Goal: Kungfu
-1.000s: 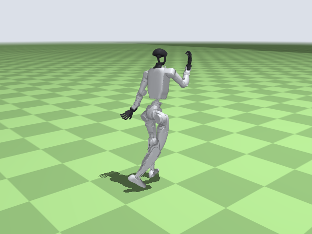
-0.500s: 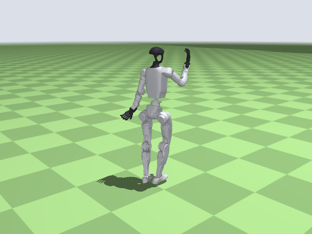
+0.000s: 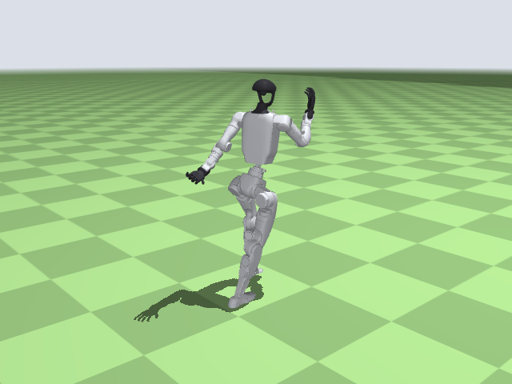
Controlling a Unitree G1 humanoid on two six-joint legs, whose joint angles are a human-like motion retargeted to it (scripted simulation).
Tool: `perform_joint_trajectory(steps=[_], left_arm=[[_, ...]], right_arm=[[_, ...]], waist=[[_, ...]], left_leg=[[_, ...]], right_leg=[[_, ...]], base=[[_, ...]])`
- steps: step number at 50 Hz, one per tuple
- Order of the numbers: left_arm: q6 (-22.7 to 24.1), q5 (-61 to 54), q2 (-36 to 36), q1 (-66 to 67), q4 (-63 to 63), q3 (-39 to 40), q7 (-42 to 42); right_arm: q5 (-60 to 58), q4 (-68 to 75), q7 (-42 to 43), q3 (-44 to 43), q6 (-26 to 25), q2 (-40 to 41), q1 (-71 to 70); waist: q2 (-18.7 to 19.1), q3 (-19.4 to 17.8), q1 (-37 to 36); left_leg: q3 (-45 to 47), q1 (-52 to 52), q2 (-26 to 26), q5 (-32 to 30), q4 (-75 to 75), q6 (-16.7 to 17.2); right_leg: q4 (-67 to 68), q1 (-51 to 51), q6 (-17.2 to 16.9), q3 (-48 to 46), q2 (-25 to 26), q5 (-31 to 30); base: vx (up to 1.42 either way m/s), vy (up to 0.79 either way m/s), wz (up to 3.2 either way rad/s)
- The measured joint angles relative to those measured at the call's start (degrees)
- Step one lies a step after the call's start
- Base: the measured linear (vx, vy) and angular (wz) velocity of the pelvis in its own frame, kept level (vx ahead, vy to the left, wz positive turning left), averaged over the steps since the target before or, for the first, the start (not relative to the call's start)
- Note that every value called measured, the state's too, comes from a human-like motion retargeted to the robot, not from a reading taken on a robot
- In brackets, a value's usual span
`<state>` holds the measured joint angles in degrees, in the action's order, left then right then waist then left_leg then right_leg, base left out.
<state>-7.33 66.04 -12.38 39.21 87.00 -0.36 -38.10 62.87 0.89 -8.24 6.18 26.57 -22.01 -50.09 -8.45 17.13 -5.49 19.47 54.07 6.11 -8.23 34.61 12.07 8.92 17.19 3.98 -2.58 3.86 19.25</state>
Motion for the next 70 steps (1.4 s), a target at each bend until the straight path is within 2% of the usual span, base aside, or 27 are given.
perform_joint_trajectory(steps=[3, 6, 9, 12, 13, 15, 18, 20, 22, 25, 27, 29, 31, 33, 36, 40, 44, 46, 50, 52, 53, 55, 57, 60, 63, 66, 70], left_arm=[[-0.4, 0.8, -1.0, 4.7, 0.2, 1.0, -0.9], [-0.3, 2.0, -1.8, 8.6, 0.9, 3.4, -2.3], [-1.1, 4.0, -2.5, 10.5, 2.2, 7.3, -3.8], [-4.0, 4.2, -3.4, 8.9, 4.2, 11.6, -3.6], [-5.3, 3.3, -3.7, 7.5, 4.8, 12.7, -2.8], [-7.6, 0.3, -5.4, 2.9, 6.6, 13.9, -0.5], [-11.2, -4.1, -8.2, -10.1, 10.1, 11.7, 4.1], [-14.5, -5.5, -9.9, -22.4, 10.4, 7.2, 7.2], [-16.0, -6.4, -9.9, -35.2, 10.4, 1.3, 14.2], [-9.1, -3.7, -9.5, -55.0, 10.4, -5.1, 27.1], [-1.4, -0.7, -7.6, -64.8, 0.8, -5.9, 28.3], [8.1, -1.1, -3.1, -73.0, -11.4, -3.9, 28.7], [16.8, -8.1, 0.2, -80.9, -23.3, -4.0, 30.7], [21.9, -19.3, -0.3, -87.0, -37.8, -7.0, 33.6], [26.6, -29.6, -7.5, -94.4, -58.2, -7.0, 37.1], [28.5, -37.6, -23.2, -101.5, -74.7, -5.8, 43.2], [30.3, -40.5, -31.3, -107.8, -79.8, -4.7, 44.5], [30.3, -40.5, -32.9, -110.4, -80.5, -4.2, 44.2], [30.4, -39.3, -32.8, -113.5, -80.8, -5.1, 46.4], [31.6, -38.1, -31.4, -113.8, -80.4, -5.6, 48.8], [32.2, -36.9, -30.5, -113.5, -80.2, -5.5, 50.3], [32.4, -34.7, -29.3, -112.7, -80.0, -7.0, 54.5], [32.8, -33.1, -27.7, -113.4, -77.9, -7.9, 58.2], [32.9, -31.9, -26.1, -113.1, -74.9, -7.2, 59.7], [31.5, -33.2, -23.1, -111.0, -73.9, -8.9, 58.8], [29.8, -33.1, -17.5, -107.3, -73.0, -11.3, 58.0], [27.7, -29.8, -9.8, -98.0, -69.9, -14.0, 57.8]], right_arm=[[-0.1, 0.4, -0.3, -0.1, -0.3, -1.5, -1.1], [-1.1, 1.0, 0.2, -0.1, -0.3, -2.2, -1.8], [-2.4, 1.7, -0.7, -0.2, -0.4, -1.7, -1.5], [-5.2, 4.5, -2.8, -0.6, -0.1, -0.1, 0.1], [-6.3, 6.1, -3.1, -0.8, -0.4, 0.5, 1.0], [-9.1, 10.8, -3.7, -1.0, -1.0, 2.5, 4.0], [-15.1, 24.9, -6.9, -0.2, -4.5, 6.5, 9.1], [-22.5, 38.2, -9.1, -1.1, -11.8, 7.8, 12.8], [-33.9, 53.4, -10.0, -2.7, -20.6, 8.9, 18.2], [-50.7, 77.1, -5.1, -3.8, -33.7, 9.8, 26.8], [-60.6, 88.9, -0.9, -5.7, -43.2, 9.9, 34.6], [-70.2, 95.4, -1.7, -7.6, -47.3, 9.4, 45.1], [-78.4, 96.5, -5.4, -8.2, -47.7, 8.9, 57.3], [-86.0, 96.5, -9.4, -9.2, -46.5, 7.7, 68.4], [-94.1, 96.5, -13.3, -11.4, -44.8, 4.5, 81.8], [-99.5, 96.5, -15.0, -18.7, -44.8, -4.8, 93.5], [-91.4, 96.5, -12.5, -35.1, -47.9, -7.7, 101.9], [-81.0, 96.5, -11.8, -41.3, -47.1, -6.5, 104.4], [-60.0, 96.5, -11.4, -50.4, -41.4, -0.9, 105.9], [-52.4, 96.5, -10.4, -53.9, -38.3, 2.4, 105.0], [-48.1, 96.5, -10.8, -53.9, -36.6, 3.5, 104.0], [-40.1, 96.5, -12.9, -51.2, -34.1, 4.5, 100.2], [-36.3, 93.5, -16.0, -50.1, -33.1, 4.5, 95.5], [-30.5, 81.3, -21.1, -46.1, -34.4, 2.6, 90.7], [-25.4, 66.5, -24.2, -43.2, -37.3, -3.8, 90.5], [-24.8, 53.5, -28.5, -43.8, -39.3, -14.2, 92.5], [-19.9, 41.8, -28.5, -47.4, -39.6, -30.6, 93.3]], waist=[[-0.2, -3.7, -3.3], [-1.4, -5.3, -4.7], [-3.7, -2.8, -3.4], [-6.5, 1.2, -2.3], [-7.3, 1.7, -2.7], [-8.4, 4.4, -2.3], [-9.0, 8.2, -0.5], [-5.9, 8.4, -1.4], [-2.5, 9.3, -2.0], [0.4, 11.2, -1.6], [3.1, 10.3, -0.5], [5.3, 8.1, 1.4], [7.1, 5.5, 3.5], [8.6, 2.6, 6.5], [12.1, -0.1, 13.4], [17.3, -4.8, 25.6], [20.5, -8.5, 32.8], [21.5, -9.8, 34.9], [20.8, -9.8, 36.3], [20.4, -8.1, 37.5], [20.5, -6.0, 38.0], [22.5, 1.4, 37.7], [23.2, 0.7, 37.8], [23.8, -1.2, 37.7], [23.7, 1.4, 33.9], [21.6, 1.9, 31.9], [18.5, -0.9, 32.1]], left_leg=[[-3.2, -0.1, -1.5, -0.4, -14.5, -4.5], [-2.3, 0.2, -2.2, 0.7, -25.1, -10.1], [2.8, 2.6, -2.6, 2.4, -27.2, -15.7], [8.1, 4.6, -1.0, 1.4, -20.9, -19.9], [11.9, 3.6, 0.1, -1.8, -20.6, -19.5], [14.8, 3.1, 2.3, -5.8, -18.1, -15.6], [9.2, 6.0, 1.8, -2.7, -10.8, -14.6], [6.3, 4.8, 4.7, -0.2, -8.1, -14.1], [5.8, 1.0, 7.3, 3.2, -6.5, -13.5], [3.8, -3.9, 6.5, 7.2, -6.5, -13.0], [2.1, -8.4, 5.2, 8.9, -7.6, -13.1], [-0.2, -13.2, 3.4, 10.1, -9.1, -13.1], [-1.1, -18.7, 0.9, 11.1, -11.4, -13.1], [-0.9, -25.1, -2.4, 11.7, -14.6, -12.9], [-0.1, -33.2, -4.2, 12.7, -18.5, -11.3], [2.5, -43.3, -3.9, 15.0, -21.2, -9.0], [2.7, -50.4, -3.6, 18.2, -21.4, -8.0], [1.7, -53.1, -3.3, 19.7, -20.8, -7.2], [-1.3, -58.2, -5.1, 20.2, -20.1, -5.5], [-4.5, -59.8, -5.9, 19.5, -19.5, -6.3], [-6.2, -59.3, -6.6, 18.8, -19.5, -7.1], [-8.4, -53.0, -6.5, 17.5, -18.5, -8.8], [-9.3, -52.0, -3.9, 15.6, -17.9, -9.7], [-9.3, -51.1, 0.1, 12.4, -18.1, -8.8], [-5.5, -46.3, 4.8, 11.6, -19.6, -5.1], [1.0, -41.7, 7.8, 11.5, -22.5, -2.2], [6.8, -35.3, 9.5, 11.9, -23.9, -6.6]], right_leg=[[-0.1, -4.8, -0.9, 0.8, 0.6, 1.9], [-0.6, -8.6, -2.3, 1.4, -0.2, 3.3], [-0.5, -9.0, -5.2, 0.0, -2.4, 2.5], [-0.2, -8.7, -10.0, -1.2, -4.4, -2.9], [-0.1, -9.5, -11.6, -1.4, -5.1, -5.7], [0.3, -10.4, -14.4, -3.0, -5.7, -13.2], [4.4, -9.2, -18.6, -7.5, -7.3, -28.9], [8.6, -8.1, -19.0, -11.6, -3.3, -38.6], [16.0, -6.2, -19.0, -15.8, -1.4, -42.0], [27.6, -1.4, -19.0, -21.0, -5.1, -34.1], [31.7, 2.6, -19.0, -20.4, -3.7, -27.6], [33.8, 7.4, -19.0, -17.4, -1.5, -21.4], [34.1, 11.9, -19.0, -12.5, -1.8, -17.1], [32.6, 15.6, -17.0, -7.5, -4.3, -14.2], [25.9, 21.3, -9.7, -1.4, -3.8, -14.3], [13.0, 25.4, 1.2, 6.7, 0.7, -21.5], [-1.4, 27.0, 9.4, 10.3, 1.4, -24.6], [-6.4, 26.9, 10.2, 10.8, 1.5, -23.6], [-1.7, 26.3, 5.0, 13.5, 1.3, -19.0], [1.3, 25.9, 0.4, 6.6, -2.2, -20.6], [3.4, 27.7, -2.5, 2.6, -5.3, -24.3], [12.1, 38.0, -5.7, -0.5, -9.0, -23.9], [18.0, 39.7, -5.1, -3.9, -11.2, -21.4], [25.1, 37.8, -5.5, -13.7, -19.0, -14.6], [29.8, 39.7, -8.2, -17.5, -24.4, -8.1], [34.2, 39.4, -11.2, -24.3, -34.0, -3.1], [37.2, 38.4, -15.1, -30.0, -44.7, 0.1]], base=[[0.61, -0.16, -0.63], [0.70, -0.10, -0.28], [0.93, -0.10, 0.24], [1.08, -0.11, -0.14], [1.14, -0.12, -0.49], [1.28, -0.12, -0.24], [1.03, -0.11, 0.13], [0.92, -0.18, -0.15], [1.08, -0.02, -0.16], [1.05, 0.13, 0.26], [0.96, 0.06, 1.11], [0.79, -0.07, 1.22], [0.81, -0.03, 0.71], [0.81, 0.03, 0.31], [0.80, -0.12, 0.02], [0.80, -0.19, -0.36], [0.86, -0.23, 0.07], [0.78, -0.31, 0.47], [0.85, -0.46, 0.75], [0.99, -0.67, 1.69], [0.78, -0.67, 1.99], [0.70, -0.68, 2.07], [0.79, -0.49, 2.15], [0.46, -0.25, 2.60], [0.36, -0.37, 3.02], [-0.03, -0.34, 3.60], [-0.42, -0.35, 3.53]])
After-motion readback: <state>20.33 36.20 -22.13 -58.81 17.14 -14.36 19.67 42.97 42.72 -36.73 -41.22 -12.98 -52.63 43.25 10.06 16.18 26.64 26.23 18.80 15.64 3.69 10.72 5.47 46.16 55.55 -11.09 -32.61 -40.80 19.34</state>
